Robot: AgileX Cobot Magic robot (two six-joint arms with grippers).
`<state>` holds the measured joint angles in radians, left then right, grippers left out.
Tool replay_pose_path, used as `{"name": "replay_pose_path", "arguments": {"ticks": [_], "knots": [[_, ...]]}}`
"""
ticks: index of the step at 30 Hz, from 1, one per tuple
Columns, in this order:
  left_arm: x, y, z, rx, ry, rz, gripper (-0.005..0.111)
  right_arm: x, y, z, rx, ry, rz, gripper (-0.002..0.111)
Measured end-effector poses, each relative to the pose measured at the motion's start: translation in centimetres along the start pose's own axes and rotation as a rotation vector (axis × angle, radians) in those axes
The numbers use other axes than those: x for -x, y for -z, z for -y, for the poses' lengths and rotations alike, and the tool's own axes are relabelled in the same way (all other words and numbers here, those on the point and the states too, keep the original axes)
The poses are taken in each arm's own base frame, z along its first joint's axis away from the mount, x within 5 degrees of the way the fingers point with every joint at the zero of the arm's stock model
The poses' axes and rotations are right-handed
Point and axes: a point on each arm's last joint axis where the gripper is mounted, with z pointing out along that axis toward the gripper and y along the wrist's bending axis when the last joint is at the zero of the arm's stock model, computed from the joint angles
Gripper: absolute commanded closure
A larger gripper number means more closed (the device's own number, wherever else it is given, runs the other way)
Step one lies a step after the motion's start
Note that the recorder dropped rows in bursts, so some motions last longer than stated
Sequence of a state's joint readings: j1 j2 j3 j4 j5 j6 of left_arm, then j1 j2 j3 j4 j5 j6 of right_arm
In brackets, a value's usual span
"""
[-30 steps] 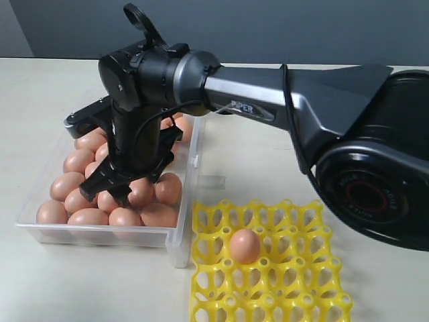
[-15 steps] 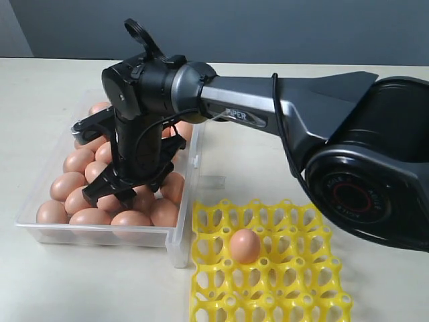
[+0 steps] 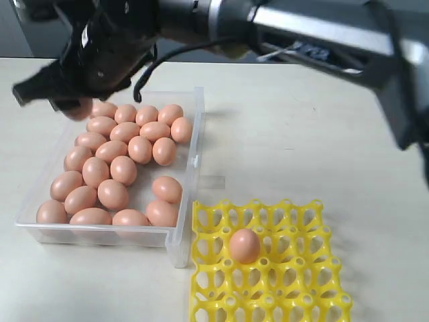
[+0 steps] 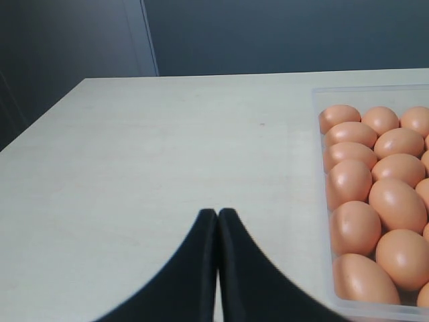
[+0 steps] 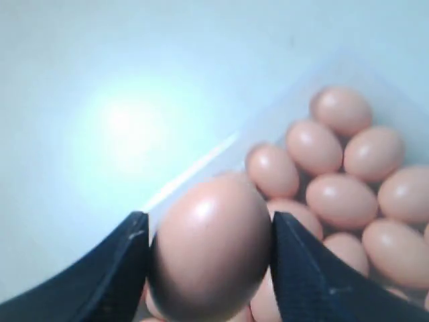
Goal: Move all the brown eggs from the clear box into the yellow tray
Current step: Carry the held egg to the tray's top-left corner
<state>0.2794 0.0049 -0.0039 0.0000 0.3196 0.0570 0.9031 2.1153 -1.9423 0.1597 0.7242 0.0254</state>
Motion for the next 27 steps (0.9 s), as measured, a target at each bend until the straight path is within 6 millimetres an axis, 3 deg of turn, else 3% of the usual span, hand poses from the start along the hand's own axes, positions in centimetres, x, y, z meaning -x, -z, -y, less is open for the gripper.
{"name": "replay_pose_path", "arguments": {"ticks": [3, 6, 8, 13, 16, 20, 27], "knots": [[0.0, 0.0, 0.0, 0.000, 0.000, 0.000, 0.106, 1.2, 3.4, -0.9, 0.016, 0.013, 0.174, 0.108], [0.0, 0.0, 0.0, 0.000, 0.000, 0.000, 0.106, 0.3, 5.6, -2.1, 0.034, 0.028, 0.310, 0.108], [0.0, 0.0, 0.0, 0.000, 0.000, 0.000, 0.106, -1.3, 6.8, -2.5, 0.041, 0.035, 0.405, 0.108], [0.0, 0.0, 0.0, 0.000, 0.000, 0.000, 0.106, -7.4, 8.7, -1.6, 0.023, 0.033, 0.519, 0.108], [0.0, 0.0, 0.0, 0.000, 0.000, 0.000, 0.106, -11.1, 9.2, -0.4, -0.003, 0.029, 0.496, 0.108], [0.0, 0.0, 0.0, 0.000, 0.000, 0.000, 0.106, -15.4, 8.5, 0.8, -0.035, 0.026, 0.392, 0.108], [0.0, 0.0, 0.0, 0.000, 0.000, 0.000, 0.106, -18.8, 7.7, 1.7, -0.059, 0.022, 0.313, 0.108]]}}
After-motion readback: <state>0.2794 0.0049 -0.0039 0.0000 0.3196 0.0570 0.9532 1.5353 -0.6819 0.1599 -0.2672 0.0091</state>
